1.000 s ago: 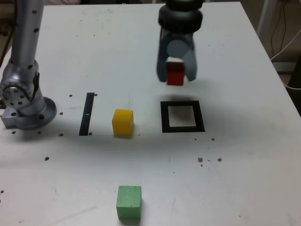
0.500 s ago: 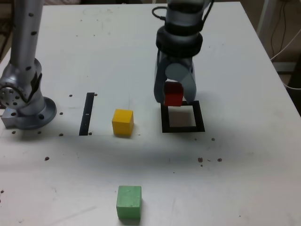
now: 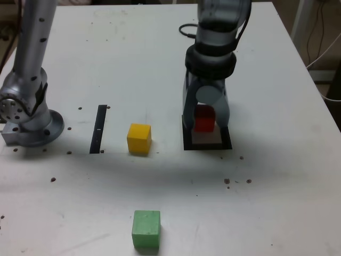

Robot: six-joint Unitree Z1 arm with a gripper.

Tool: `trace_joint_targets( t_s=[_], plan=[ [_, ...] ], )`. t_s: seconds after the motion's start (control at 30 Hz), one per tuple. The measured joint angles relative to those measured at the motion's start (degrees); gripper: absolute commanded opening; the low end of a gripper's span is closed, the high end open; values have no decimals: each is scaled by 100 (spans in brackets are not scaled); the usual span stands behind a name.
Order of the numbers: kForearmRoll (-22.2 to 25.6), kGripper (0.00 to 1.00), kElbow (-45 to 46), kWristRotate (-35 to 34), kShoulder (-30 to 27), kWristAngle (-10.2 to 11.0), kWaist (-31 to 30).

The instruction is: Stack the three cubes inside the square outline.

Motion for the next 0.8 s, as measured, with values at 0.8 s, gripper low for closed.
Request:
trace_joint_targets(
  t_s=[0.8],
  plan=[
    [-587, 57, 431, -131, -173, -163, -2]
  ],
)
